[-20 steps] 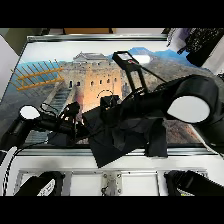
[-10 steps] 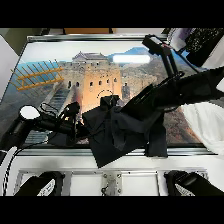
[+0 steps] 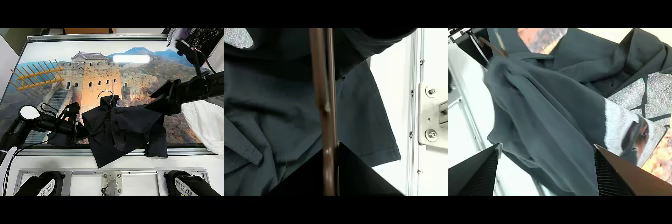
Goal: Fold the clothes and pants, and hang the long-sleeved shirts on hangers.
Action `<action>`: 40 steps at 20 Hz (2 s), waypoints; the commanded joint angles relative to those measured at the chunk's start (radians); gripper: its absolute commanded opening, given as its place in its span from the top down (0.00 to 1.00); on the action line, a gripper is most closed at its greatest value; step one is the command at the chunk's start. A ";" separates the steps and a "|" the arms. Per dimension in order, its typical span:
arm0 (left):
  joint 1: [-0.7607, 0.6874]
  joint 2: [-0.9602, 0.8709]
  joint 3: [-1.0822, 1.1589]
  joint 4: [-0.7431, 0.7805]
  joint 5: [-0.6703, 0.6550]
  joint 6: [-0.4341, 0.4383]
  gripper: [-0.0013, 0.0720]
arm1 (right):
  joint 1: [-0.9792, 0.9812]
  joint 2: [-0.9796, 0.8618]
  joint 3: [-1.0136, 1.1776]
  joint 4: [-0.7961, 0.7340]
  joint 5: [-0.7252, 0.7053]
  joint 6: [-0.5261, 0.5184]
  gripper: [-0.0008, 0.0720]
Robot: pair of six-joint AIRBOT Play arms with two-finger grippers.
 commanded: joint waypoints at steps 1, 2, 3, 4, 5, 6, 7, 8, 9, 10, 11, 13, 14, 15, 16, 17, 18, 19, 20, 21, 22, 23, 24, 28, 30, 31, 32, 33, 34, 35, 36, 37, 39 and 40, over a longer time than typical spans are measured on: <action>0.001 0.000 0.000 0.001 -0.004 0.001 0.97 | -0.236 -0.001 -0.174 0.232 0.074 -0.357 0.11; 0.001 0.000 0.000 0.000 -0.005 0.001 0.97 | -0.285 -0.003 -0.220 0.264 0.099 -0.459 0.11; 0.001 0.000 0.000 0.001 -0.008 0.001 0.97 | -0.329 -0.010 -0.261 0.295 0.128 -0.550 0.11; 0.001 0.000 0.000 0.001 -0.011 0.001 0.96 | -0.364 -0.021 -0.292 0.312 0.153 -0.604 0.11; 0.001 0.000 0.000 0.001 -0.012 0.001 0.97 | -0.386 -0.035 -0.312 0.320 0.170 -0.615 0.11; 0.001 0.000 0.000 0.001 -0.011 0.001 0.97 | -0.399 -0.057 -0.323 0.317 0.190 -0.616 0.11; 0.001 0.000 0.000 0.001 -0.011 0.001 0.96 | -0.398 -0.082 -0.327 0.308 0.214 -0.624 0.11; 0.001 0.000 0.000 0.001 -0.011 0.001 0.97 | -0.393 -0.105 -0.330 0.303 0.213 -0.635 0.11; 0.001 0.000 0.000 0.001 -0.011 0.001 0.97 | -0.383 -0.128 -0.334 0.300 0.213 -0.673 0.11; 0.001 0.000 0.000 0.001 -0.011 0.001 0.97 | -0.367 -0.151 -0.335 0.298 0.213 -0.703 0.11; 0.001 0.000 0.000 0.001 -0.011 0.001 0.97 | -0.353 -0.171 -0.335 0.297 0.213 -0.717 0.11; 0.001 0.000 0.000 0.001 -0.011 0.001 0.97 | -0.321 -0.216 -0.337 0.297 0.213 -0.724 0.11; 0.001 0.000 0.000 0.001 -0.011 0.001 0.97 | -0.303 -0.238 -0.339 0.297 0.212 -0.724 0.11; 0.001 0.000 0.000 0.001 -0.011 0.001 0.97 | -0.283 -0.257 -0.340 0.297 0.212 -0.728 0.11; 0.001 0.000 0.000 0.001 -0.011 0.001 0.97 | -0.263 -0.275 -0.340 0.298 0.212 -0.743 0.11; 0.001 0.000 0.000 0.001 -0.011 0.001 0.97 | -0.240 -0.290 -0.340 0.298 0.209 -0.749 0.11; 0.001 0.000 0.000 0.001 -0.011 0.001 0.97 | -0.217 -0.303 -0.340 0.298 0.207 -0.749 0.11; 0.001 0.000 0.000 0.001 -0.011 0.001 0.97 | -0.196 -0.312 -0.340 0.298 0.204 -0.749 0.11; 0.001 0.000 0.000 0.001 -0.010 0.001 0.97 | -0.177 -0.319 -0.340 0.299 0.199 -0.749 0.11; 0.001 0.000 0.000 0.001 -0.010 0.001 0.97 | -0.163 -0.322 -0.340 0.301 0.192 -0.748 0.11; 0.001 0.000 0.000 0.001 -0.010 0.001 0.97 | -0.150 -0.324 -0.340 0.309 0.185 -0.746 0.11; 0.001 0.000 0.000 0.001 -0.010 0.001 0.97 | -0.139 -0.325 -0.340 0.312 0.178 -0.746 0.11; 0.001 0.000 0.000 0.001 -0.010 0.001 0.97 | -0.129 -0.325 -0.340 0.313 0.173 -0.747 0.11; 0.001 0.000 0.000 0.001 -0.010 0.001 0.97 | -0.103 -0.325 -0.340 0.313 0.160 -0.746 0.11; 0.001 0.000 0.000 0.001 -0.008 0.001 0.97 | -0.099 -0.325 -0.340 0.312 0.157 -0.746 0.11; 0.001 0.000 0.000 0.001 -0.008 0.001 0.97 | -0.099 -0.325 -0.340 0.312 0.155 -0.746 0.11; 0.001 0.000 0.000 0.001 -0.008 0.001 0.97 | -0.100 -0.325 -0.340 0.312 0.156 -0.746 0.11; 0.001 0.000 0.000 0.001 -0.008 0.001 0.97 | -0.099 -0.325 -0.340 0.312 0.156 -0.746 0.11; 0.001 0.000 0.000 0.001 -0.008 0.001 0.97 | -0.099 -0.325 -0.340 0.313 0.156 -0.746 0.11; 0.001 0.000 0.000 0.002 -0.008 0.001 0.97 | -0.099 -0.325 -0.340 0.313 0.156 -0.746 0.11; 0.001 0.000 0.000 0.002 -0.008 0.001 0.97 | -0.099 -0.325 -0.340 0.317 0.156 -0.746 0.11; 0.001 0.000 0.000 0.002 -0.008 0.001 0.97 | -0.099 -0.325 -0.340 0.317 0.156 -0.746 0.11; 0.001 0.000 0.000 0.003 -0.008 0.001 0.97 | -0.099 -0.325 -0.340 0.317 0.156 -0.746 0.11; 0.001 0.000 0.000 0.002 -0.008 0.001 0.97 | -0.099 -0.325 -0.340 0.317 0.156 -0.746 0.11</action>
